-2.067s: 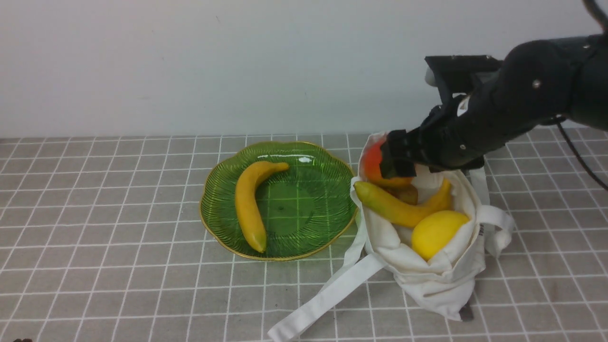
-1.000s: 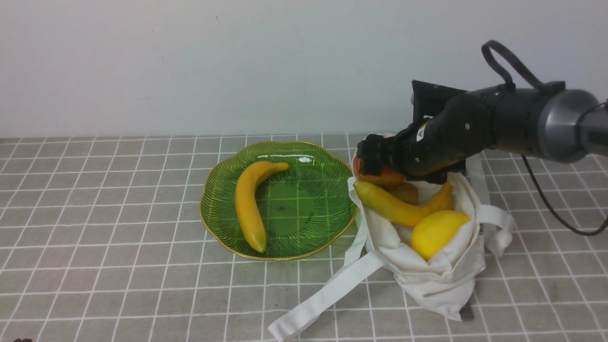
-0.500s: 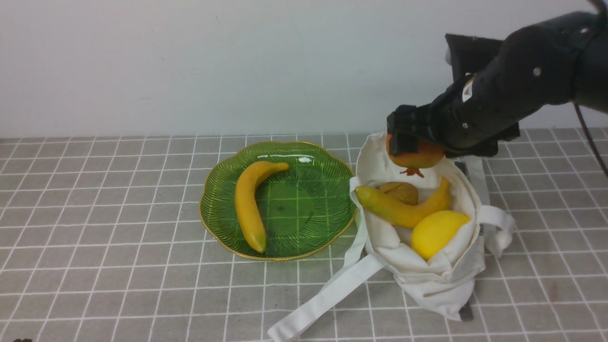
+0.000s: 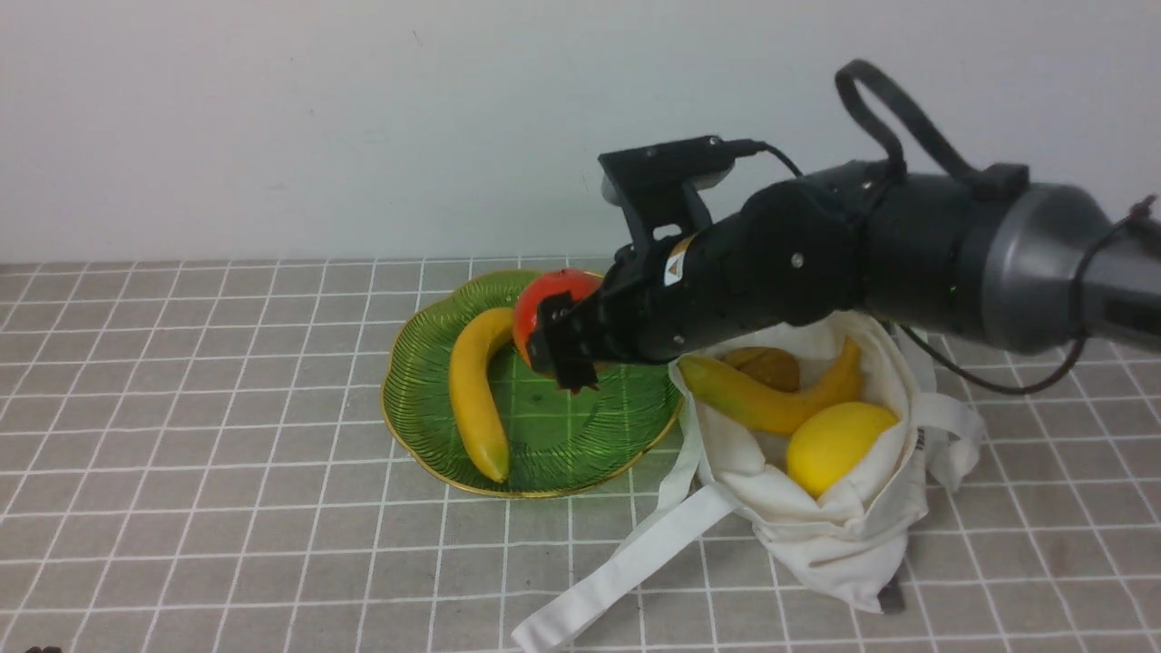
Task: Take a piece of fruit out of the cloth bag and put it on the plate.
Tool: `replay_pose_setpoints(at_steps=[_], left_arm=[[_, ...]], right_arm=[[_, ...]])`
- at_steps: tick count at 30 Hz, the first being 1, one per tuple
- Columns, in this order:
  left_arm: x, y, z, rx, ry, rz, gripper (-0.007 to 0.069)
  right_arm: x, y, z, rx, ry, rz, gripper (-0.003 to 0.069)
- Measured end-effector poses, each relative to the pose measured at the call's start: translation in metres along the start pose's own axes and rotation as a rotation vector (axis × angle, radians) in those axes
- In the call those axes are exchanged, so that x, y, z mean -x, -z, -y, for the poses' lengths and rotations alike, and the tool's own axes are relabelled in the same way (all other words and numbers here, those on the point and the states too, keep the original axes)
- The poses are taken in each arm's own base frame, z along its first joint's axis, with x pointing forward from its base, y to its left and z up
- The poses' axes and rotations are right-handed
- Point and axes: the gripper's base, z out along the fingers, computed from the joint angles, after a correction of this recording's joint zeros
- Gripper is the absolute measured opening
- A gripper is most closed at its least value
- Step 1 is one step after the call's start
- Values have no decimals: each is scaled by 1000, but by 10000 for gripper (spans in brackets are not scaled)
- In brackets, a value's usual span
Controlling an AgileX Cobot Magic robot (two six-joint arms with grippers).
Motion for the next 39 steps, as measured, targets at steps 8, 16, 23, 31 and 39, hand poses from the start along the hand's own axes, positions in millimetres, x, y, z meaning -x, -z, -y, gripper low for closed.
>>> replay_pose_setpoints(at_steps=[8, 16, 23, 31, 39], left_arm=[[0, 0, 0, 0, 0, 0, -7], [0, 0, 0, 0, 0, 0, -7], [0, 0, 0, 0, 0, 0, -7], [0, 0, 0, 0, 0, 0, -7], [0, 0, 0, 0, 0, 0, -7]], right_arm=[[1, -16, 2, -8, 6, 72, 610], [-6, -29, 5, -13, -12, 51, 687], [-1, -23, 3, -23, 40, -49, 691], [45, 34, -4, -57, 176, -324, 597], [75, 106, -9, -78, 246, -222, 239]])
